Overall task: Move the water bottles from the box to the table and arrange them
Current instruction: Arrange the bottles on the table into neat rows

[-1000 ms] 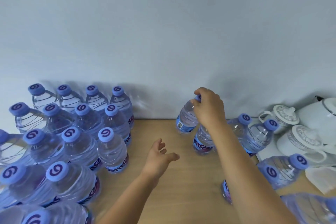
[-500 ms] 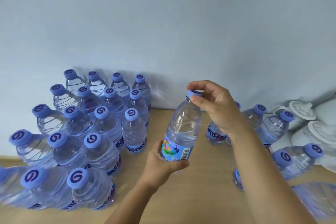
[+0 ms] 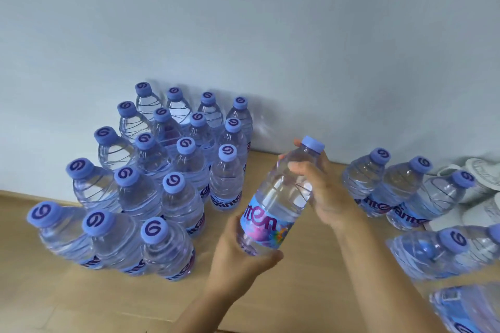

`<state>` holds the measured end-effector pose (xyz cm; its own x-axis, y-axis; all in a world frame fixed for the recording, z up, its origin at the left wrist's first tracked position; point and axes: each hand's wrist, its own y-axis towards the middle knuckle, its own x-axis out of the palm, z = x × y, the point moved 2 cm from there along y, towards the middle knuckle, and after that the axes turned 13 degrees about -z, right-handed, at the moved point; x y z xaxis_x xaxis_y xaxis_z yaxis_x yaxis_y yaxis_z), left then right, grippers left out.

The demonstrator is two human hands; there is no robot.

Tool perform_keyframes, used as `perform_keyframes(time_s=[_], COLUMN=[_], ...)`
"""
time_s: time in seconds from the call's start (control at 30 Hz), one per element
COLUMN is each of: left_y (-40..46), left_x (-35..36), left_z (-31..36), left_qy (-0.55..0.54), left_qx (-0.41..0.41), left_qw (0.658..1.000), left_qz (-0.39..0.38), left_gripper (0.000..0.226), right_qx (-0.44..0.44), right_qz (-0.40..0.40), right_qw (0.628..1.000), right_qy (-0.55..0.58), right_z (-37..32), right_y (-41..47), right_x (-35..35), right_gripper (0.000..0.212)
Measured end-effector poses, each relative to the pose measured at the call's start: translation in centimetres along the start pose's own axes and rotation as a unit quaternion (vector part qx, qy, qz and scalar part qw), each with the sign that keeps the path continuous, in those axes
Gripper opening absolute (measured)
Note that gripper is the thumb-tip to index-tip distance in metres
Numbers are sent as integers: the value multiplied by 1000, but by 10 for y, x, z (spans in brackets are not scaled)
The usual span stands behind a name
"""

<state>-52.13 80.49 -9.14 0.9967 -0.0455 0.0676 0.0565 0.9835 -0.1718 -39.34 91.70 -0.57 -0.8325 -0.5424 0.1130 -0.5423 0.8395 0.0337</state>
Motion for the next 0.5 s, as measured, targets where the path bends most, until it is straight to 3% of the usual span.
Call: perform_keyframes(time_s=[0.07,0.13,0.23,0.37,0.5], left_y=[-9,-15,-19,-17,-18], left_x=[-2,-4,-12,-22,-28], left_z=[-5,-11,-18,-26,-31], left_qy=[54,81,97,-14,-8], left_qx=[18,19,7,-52,-60], left_qw=[993,986,986,996,993], left_qz=[103,141,134,71,103], left_gripper=[74,79,79,74,69], right_qx=[42,67,73,75,87], right_qz=[-2,28,45,13,-10], right_qw=[993,983,986,992,989], right_qy=[-112,-167,-144,-102,-117], right_z=[6,15,23,27,33], right_y=[3,4,7,15,18], right_x=[6,13,21,34,47], right_gripper=[28,32,27,42,42])
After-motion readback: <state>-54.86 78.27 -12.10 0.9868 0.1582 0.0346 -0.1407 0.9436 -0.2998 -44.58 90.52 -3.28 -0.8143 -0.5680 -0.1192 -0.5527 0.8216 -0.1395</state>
